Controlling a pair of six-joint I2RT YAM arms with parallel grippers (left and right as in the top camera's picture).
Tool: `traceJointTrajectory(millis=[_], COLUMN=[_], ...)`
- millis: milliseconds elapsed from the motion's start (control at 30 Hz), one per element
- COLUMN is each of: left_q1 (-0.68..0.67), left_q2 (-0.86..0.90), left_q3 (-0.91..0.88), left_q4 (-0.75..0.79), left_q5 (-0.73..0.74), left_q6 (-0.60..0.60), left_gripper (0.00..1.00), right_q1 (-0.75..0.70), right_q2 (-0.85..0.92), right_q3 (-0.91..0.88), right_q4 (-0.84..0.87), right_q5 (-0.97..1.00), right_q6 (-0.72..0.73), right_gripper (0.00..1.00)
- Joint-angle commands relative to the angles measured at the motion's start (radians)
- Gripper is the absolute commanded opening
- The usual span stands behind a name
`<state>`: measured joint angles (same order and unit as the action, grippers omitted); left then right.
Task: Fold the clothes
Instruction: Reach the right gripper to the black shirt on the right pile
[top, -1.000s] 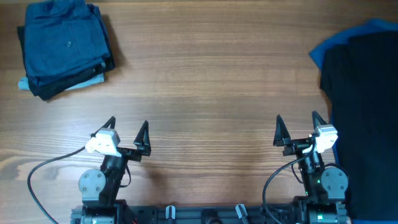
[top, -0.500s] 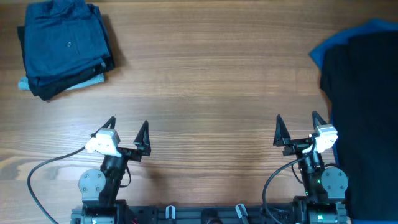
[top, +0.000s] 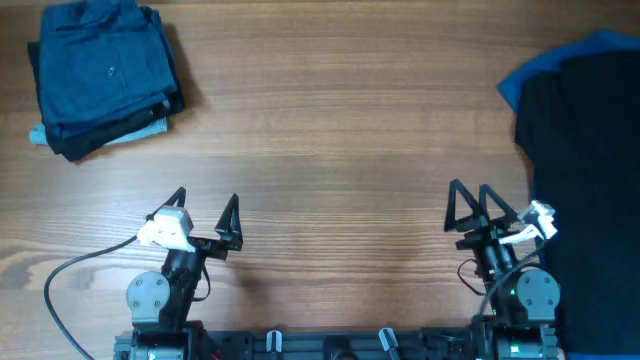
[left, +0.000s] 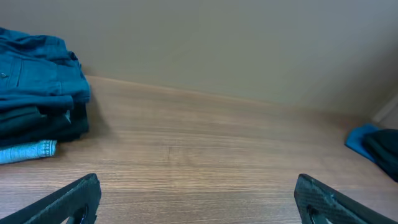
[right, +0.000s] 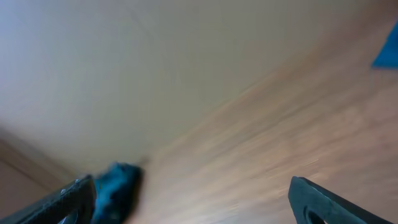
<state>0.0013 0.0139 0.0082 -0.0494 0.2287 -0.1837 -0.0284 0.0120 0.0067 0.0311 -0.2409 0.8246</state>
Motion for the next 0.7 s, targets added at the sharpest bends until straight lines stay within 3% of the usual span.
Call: traceJointTrajectory(millis=[0, 100, 200, 300, 400, 533, 667], left_q1=[0.006, 0.006, 0.006, 0.006, 0.006, 0.006, 0.006], left_q2=[-0.007, -0.007, -0.007, -0.007, -0.007, -0.007, -0.007], left_q3=[-0.002, -0.002, -0.002, -0.002, -0.002, -0.002, -0.002], left_q4=[-0.007, -0.007, -0.007, -0.007, -0.007, -0.007, -0.007], left_q5=[-0.013, -0.013, -0.013, -0.013, -0.013, -0.013, -0.013], left_q6=[0.023, 0.023, 0.023, 0.023, 0.023, 0.023, 0.023], left_gripper=[1.00, 1.00, 1.00, 1.00, 1.00, 1.00, 1.00], right_q1=[-0.005, -0.005, -0.005, -0.005, -0.005, -0.006, -0.013], right_q2=[-0.003, -0.002, 0.030, 0.176, 0.432, 0.857, 1.223], right_q3=[-0.001, 0.006, 0.076, 0.229, 0.458, 0.848, 1.191], right_q4=[0.123, 0.283, 0.278, 0.216, 0.110, -0.196, -0.447], right_q5=[-0.098, -0.090, -0.029, 0.084, 0.169, 0.385, 0.451], right_q6=[0.072, 0.032, -0.081, -0.219, -0.392, -0.502, -0.615], right_gripper=[1.00, 1.00, 1.00, 1.00, 0.99, 0.99, 1.00])
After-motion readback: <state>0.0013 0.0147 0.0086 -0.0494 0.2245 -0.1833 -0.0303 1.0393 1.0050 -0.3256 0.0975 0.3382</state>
